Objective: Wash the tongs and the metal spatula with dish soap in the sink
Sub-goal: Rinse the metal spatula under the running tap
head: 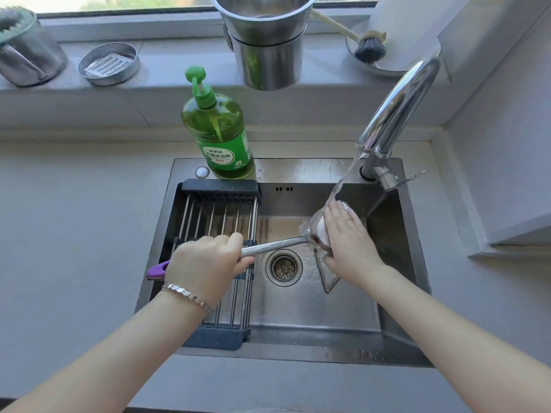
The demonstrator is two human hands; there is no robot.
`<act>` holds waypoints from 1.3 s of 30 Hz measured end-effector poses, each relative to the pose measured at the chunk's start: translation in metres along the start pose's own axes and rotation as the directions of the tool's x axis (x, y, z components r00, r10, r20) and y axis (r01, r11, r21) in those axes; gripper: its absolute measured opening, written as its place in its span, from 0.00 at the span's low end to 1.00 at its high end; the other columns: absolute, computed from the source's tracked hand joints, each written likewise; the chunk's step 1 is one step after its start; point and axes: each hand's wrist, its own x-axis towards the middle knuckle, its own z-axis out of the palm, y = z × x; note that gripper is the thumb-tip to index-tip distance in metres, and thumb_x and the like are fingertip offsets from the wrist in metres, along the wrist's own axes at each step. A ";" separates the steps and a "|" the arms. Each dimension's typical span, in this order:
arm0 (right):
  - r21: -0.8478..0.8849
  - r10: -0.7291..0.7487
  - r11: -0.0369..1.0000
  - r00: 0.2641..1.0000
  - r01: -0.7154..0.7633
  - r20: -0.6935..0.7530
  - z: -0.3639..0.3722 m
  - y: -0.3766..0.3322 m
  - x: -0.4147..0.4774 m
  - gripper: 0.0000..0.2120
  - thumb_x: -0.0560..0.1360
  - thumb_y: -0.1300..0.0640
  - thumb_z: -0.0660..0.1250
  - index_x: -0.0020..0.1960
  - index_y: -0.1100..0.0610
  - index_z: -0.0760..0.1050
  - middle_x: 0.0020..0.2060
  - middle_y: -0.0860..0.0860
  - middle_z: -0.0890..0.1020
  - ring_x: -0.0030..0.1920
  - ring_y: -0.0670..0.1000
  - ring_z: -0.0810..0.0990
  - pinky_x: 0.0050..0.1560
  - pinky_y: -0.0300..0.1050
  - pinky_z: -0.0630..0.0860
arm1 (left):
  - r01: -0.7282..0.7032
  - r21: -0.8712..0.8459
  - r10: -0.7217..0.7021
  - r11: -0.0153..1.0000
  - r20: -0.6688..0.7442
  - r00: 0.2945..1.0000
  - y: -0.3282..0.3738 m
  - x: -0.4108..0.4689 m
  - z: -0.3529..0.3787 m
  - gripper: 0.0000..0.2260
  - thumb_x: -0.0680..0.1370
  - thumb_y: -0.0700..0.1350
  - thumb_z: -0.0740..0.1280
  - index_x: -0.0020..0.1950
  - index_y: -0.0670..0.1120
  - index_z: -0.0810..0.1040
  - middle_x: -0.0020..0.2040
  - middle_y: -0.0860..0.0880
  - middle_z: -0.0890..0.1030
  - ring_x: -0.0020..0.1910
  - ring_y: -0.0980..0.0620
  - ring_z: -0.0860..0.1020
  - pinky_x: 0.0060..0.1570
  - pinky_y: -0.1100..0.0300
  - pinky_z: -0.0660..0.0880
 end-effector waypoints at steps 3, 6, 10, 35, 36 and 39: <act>0.034 -0.081 0.996 0.996 0.080 0.021 0.003 -0.010 0.000 0.39 0.74 0.56 0.59 0.76 0.63 0.39 0.75 0.59 0.40 0.76 0.55 0.39 0.71 0.44 0.33 | 0.027 -0.016 -0.027 0.999 -0.004 1.000 0.001 0.003 -0.002 0.20 0.60 0.54 0.78 0.27 0.45 0.70 0.18 0.52 0.68 0.15 0.51 0.66 0.21 0.69 0.55; 0.032 -0.079 0.996 0.997 0.078 0.004 0.004 -0.003 -0.001 0.39 0.74 0.57 0.59 0.76 0.63 0.40 0.76 0.58 0.41 0.76 0.55 0.40 0.71 0.43 0.33 | 0.069 -0.037 -0.070 0.997 -0.019 0.997 -0.005 0.002 -0.003 0.20 0.59 0.53 0.79 0.27 0.45 0.70 0.19 0.53 0.63 0.17 0.53 0.58 0.26 0.73 0.48; -0.024 -0.077 0.997 0.996 0.076 -0.053 0.007 0.005 -0.007 0.41 0.63 0.58 0.72 0.71 0.69 0.61 0.71 0.64 0.63 0.72 0.61 0.62 0.73 0.51 0.55 | 0.106 -0.043 -0.106 0.993 -0.008 0.994 -0.009 0.000 -0.006 0.19 0.60 0.53 0.78 0.28 0.45 0.70 0.19 0.53 0.65 0.18 0.54 0.57 0.27 0.74 0.47; 0.907 0.473 -0.421 0.855 0.008 0.212 -0.039 0.019 -0.019 0.06 0.78 0.62 0.60 0.53 0.55 0.73 0.51 0.49 0.82 0.41 0.47 0.83 0.41 0.37 0.80 | 0.413 -0.741 -0.257 0.530 0.324 0.911 0.076 0.058 0.061 0.16 0.69 0.55 0.72 0.35 0.50 0.66 0.29 0.55 0.70 0.32 0.54 0.71 0.33 0.60 0.67; 0.912 0.516 -0.408 0.835 0.043 0.191 -0.041 0.022 -0.020 0.06 0.78 0.63 0.60 0.52 0.54 0.73 0.50 0.48 0.82 0.40 0.46 0.83 0.40 0.36 0.80 | 0.387 -0.737 -0.230 0.554 0.311 0.922 0.079 0.068 0.061 0.15 0.69 0.55 0.71 0.37 0.50 0.68 0.30 0.55 0.70 0.34 0.53 0.72 0.34 0.59 0.67; 0.919 0.611 -0.378 0.777 0.115 0.154 -0.045 0.032 -0.021 0.07 0.79 0.64 0.59 0.53 0.55 0.72 0.49 0.47 0.81 0.37 0.43 0.83 0.38 0.34 0.79 | 0.253 -0.716 -0.091 0.650 0.257 0.962 0.085 0.094 0.061 0.11 0.73 0.56 0.67 0.43 0.50 0.72 0.33 0.55 0.71 0.38 0.52 0.72 0.37 0.59 0.68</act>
